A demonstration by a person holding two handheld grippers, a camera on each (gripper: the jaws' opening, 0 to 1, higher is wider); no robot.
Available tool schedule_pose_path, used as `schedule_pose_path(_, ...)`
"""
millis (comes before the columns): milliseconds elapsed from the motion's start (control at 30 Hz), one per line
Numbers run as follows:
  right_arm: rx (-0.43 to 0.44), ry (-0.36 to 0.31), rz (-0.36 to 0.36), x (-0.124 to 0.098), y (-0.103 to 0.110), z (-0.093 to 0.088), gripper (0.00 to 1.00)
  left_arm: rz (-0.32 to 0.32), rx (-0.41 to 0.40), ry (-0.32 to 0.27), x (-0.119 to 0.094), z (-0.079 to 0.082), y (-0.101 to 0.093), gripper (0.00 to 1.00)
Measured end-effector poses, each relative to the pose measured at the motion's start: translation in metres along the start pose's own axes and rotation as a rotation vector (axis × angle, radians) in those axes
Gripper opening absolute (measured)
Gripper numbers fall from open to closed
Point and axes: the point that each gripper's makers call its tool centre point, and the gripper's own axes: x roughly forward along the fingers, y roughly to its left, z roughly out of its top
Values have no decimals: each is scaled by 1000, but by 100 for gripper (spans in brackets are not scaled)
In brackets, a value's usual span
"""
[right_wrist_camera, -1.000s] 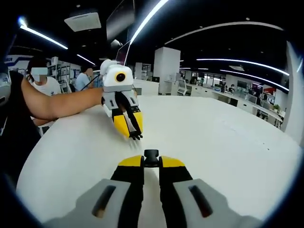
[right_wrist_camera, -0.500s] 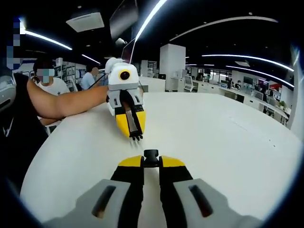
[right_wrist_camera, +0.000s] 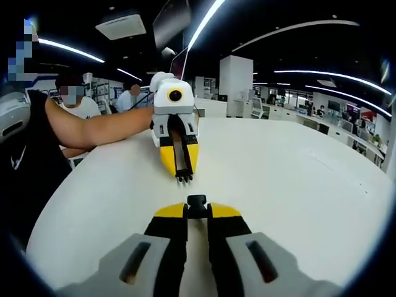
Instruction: Snap the two parts of the plastic buckle together until the buckle closes and remains connected.
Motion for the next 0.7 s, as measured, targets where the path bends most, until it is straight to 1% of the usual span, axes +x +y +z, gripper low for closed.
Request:
schedule_pose_path(200, -2, -5, 12, 0, 3, 2, 9, -16, 11, -8, 1, 1, -4, 11)
schedule_pose_path(333, -15, -6, 40, 0, 8, 4, 9, -31, 6, -7, 2, 1, -6, 11)
schedule_pose_path(467, -20, -3, 69, 1, 14, 3, 9, -63, 9, -15, 4, 3, -14, 11)
schedule_pose_path(633, -15, 4, 91, 2, 17, 1, 9, -71, 19, -14, 4, 4, -17, 11)
schedule_pose_path(700, -26, 11, 98, 1, 19, 0, 9, -71, 20, -15, 4, 4, -16, 11)
